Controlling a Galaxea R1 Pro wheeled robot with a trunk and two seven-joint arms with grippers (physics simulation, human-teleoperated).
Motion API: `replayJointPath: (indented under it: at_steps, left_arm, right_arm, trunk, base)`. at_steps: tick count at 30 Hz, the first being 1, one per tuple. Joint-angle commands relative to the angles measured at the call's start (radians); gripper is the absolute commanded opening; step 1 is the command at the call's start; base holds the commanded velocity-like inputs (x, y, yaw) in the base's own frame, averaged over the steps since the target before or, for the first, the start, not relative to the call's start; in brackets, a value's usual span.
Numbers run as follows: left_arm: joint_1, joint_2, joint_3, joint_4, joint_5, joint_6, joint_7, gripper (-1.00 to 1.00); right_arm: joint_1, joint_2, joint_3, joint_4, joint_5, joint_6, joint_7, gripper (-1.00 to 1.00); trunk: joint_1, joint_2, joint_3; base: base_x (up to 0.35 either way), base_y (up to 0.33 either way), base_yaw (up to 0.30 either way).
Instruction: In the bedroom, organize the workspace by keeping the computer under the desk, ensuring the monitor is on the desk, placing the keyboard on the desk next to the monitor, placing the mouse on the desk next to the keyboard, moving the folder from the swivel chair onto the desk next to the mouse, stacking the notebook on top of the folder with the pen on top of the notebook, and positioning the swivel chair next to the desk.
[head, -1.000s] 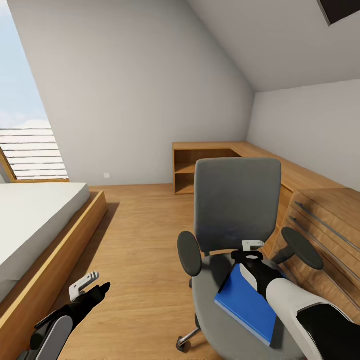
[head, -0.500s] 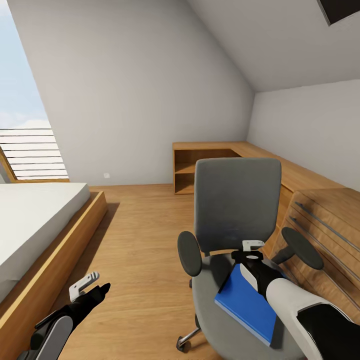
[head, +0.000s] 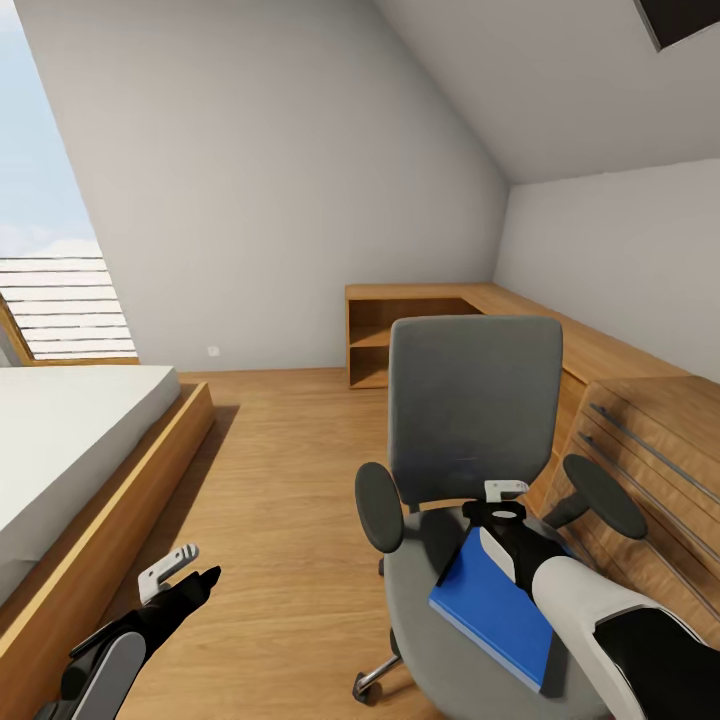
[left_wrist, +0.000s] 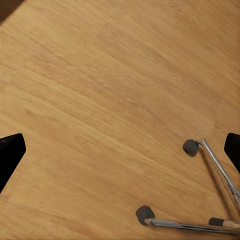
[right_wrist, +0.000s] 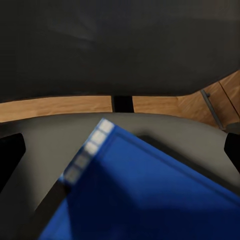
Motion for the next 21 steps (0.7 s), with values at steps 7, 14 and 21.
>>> replayJointPath:
  at_steps: [7,14,21]
  left_arm:
    - [-0.001,0.0,0.0,-0.001,0.01,0.002,0.009,1.0]
    - [-0.001,0.0,0.0,-0.001,0.01,0.002,0.009,1.0]
    - [-0.001,0.0,0.0,-0.001,0.011,0.002,0.009,1.0]
  right_arm:
    - [0.0,-0.001,0.009,-0.003,-0.006,0.009,-0.005,1.0]
    - [0.0,0.0,0.009,-0.003,-0.006,0.004,-0.005,1.0]
    - [0.0,0.0,0.01,-0.007,-0.002,0.003,-0.007,1.0]
  trunk:
    - [0.0,0.0,-0.001]
    - [0.0,0.0,-0.001]
    - [0.0,0.0,-0.001]
  base:
    - [0.0,0.0,0.0]
    - [0.0,0.0,0.0]
    - [0.0,0.0,0.0]
